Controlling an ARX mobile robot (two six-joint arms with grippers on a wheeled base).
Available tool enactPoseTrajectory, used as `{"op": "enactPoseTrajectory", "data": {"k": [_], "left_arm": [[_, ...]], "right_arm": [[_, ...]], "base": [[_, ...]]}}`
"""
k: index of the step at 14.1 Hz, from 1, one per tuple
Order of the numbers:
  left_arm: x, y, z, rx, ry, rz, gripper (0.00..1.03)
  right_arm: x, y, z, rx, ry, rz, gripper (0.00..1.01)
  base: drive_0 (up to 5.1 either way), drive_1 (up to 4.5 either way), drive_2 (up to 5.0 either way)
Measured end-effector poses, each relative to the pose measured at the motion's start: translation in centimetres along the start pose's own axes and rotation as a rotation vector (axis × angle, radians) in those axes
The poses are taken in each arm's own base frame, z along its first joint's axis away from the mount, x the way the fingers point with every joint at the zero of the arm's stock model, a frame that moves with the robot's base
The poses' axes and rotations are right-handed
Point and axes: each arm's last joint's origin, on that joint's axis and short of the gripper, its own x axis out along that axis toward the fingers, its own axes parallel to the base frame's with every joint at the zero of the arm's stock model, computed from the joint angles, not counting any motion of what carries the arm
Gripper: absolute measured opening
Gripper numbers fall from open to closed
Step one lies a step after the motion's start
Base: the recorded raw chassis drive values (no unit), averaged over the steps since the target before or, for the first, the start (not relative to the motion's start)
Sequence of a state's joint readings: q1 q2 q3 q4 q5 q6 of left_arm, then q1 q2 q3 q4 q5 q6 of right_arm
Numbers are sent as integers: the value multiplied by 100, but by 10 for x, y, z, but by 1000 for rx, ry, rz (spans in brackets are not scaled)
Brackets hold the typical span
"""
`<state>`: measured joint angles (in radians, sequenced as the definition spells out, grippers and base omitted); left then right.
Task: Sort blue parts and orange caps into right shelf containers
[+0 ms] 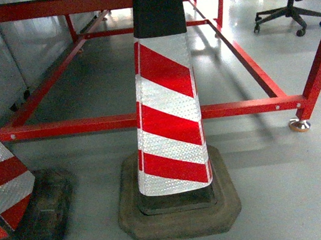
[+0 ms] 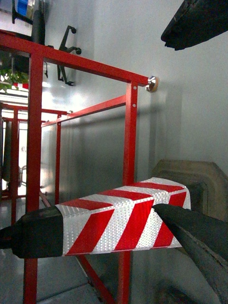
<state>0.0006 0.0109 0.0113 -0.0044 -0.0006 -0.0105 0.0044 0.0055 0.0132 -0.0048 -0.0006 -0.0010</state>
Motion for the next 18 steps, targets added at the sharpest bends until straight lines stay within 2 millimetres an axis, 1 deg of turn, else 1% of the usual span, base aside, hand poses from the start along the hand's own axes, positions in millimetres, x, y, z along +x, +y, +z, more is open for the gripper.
{"op": "enactPoseTrajectory", "data": {"k": [18], "left_arm": [[0,0,0,0,2,-1,98]], "right_arm": [[0,0,0,0,1,0,98]], "base": [[0,0,0]]}}
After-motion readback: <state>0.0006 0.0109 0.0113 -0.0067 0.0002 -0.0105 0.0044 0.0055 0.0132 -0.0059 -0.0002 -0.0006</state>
